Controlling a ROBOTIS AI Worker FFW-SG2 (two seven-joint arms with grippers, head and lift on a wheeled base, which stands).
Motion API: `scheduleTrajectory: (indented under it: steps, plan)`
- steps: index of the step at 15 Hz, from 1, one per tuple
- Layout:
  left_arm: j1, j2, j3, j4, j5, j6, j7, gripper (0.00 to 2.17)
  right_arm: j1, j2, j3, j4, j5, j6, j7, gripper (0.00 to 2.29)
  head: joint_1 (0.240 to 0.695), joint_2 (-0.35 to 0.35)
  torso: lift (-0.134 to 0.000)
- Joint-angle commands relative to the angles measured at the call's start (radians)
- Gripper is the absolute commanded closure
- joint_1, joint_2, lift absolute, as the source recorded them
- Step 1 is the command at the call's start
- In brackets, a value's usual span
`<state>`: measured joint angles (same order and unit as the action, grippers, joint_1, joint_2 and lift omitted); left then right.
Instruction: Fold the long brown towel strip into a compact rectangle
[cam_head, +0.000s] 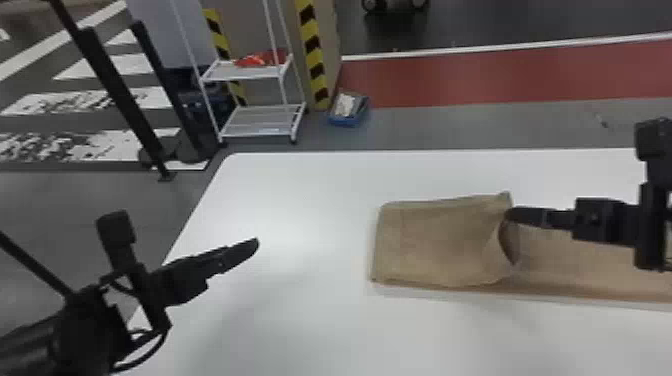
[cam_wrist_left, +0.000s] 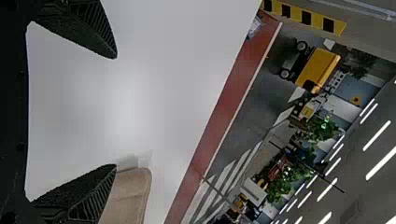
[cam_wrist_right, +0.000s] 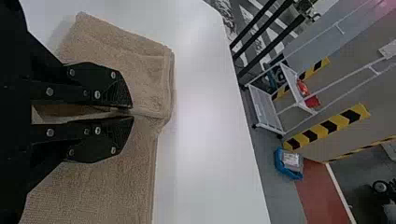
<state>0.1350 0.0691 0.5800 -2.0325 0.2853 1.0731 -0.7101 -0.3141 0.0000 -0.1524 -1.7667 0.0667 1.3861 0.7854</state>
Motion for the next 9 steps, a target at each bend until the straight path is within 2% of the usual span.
scheduleTrajectory:
  steps: [1,5,8,9]
  plan:
    - [0.002,-0.002,-0.002,0.0,0.002,0.0,0.004,0.05,0.001,0.001,-0.022,0.019,0.005,0.0,-0.005,1.0,0.695,0.212,-0.12]
    - [-0.006,-0.005,-0.022,0.034,-0.003,-0.003,0.029,0.05,0.009,0.001,-0.03,0.069,0.01,0.003,-0.006,1.0,0.695,0.196,-0.12]
    - [-0.006,-0.005,-0.032,0.044,-0.005,-0.015,0.034,0.05,0.026,0.001,-0.088,-0.043,-0.042,0.077,0.003,1.0,0.695,0.192,-0.12]
    - [-0.008,-0.005,-0.034,0.044,-0.005,-0.015,0.034,0.05,0.024,0.001,-0.105,-0.047,-0.045,0.083,0.003,1.0,0.695,0.188,-0.12]
